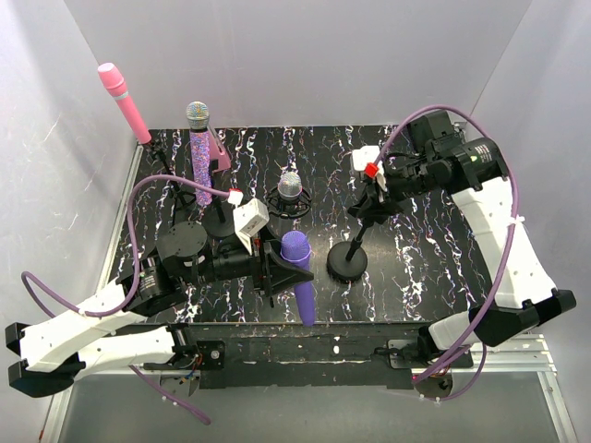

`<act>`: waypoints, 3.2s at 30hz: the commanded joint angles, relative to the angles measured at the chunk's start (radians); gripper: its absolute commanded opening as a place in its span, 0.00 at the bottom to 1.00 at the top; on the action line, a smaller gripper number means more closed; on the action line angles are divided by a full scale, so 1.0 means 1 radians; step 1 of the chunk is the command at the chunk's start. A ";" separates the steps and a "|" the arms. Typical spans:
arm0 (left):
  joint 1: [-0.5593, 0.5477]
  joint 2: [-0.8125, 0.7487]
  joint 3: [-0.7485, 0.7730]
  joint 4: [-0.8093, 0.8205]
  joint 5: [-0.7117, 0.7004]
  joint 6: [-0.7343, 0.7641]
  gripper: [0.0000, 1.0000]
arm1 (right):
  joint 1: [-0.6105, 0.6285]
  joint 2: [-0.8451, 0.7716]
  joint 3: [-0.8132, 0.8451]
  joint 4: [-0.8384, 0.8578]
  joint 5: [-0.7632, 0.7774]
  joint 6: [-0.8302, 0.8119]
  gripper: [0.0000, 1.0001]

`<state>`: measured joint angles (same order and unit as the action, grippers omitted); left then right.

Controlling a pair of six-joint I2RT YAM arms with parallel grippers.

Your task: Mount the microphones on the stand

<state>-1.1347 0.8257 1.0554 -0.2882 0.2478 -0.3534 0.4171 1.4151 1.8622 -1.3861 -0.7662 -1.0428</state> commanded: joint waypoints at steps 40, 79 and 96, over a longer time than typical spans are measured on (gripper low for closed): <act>-0.004 0.036 0.071 -0.031 -0.019 0.059 0.00 | -0.125 -0.085 0.106 -0.208 -0.222 0.138 0.89; -0.004 0.205 0.318 -0.235 -0.047 0.246 0.00 | -0.175 -0.378 -0.463 0.260 -0.380 0.069 0.92; -0.004 0.213 0.315 -0.235 -0.050 0.258 0.00 | -0.218 -0.400 -0.498 0.276 -0.430 0.096 0.92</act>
<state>-1.1347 1.0458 1.3365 -0.5255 0.2058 -0.1081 0.2096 1.0344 1.3777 -1.1313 -1.1603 -0.9600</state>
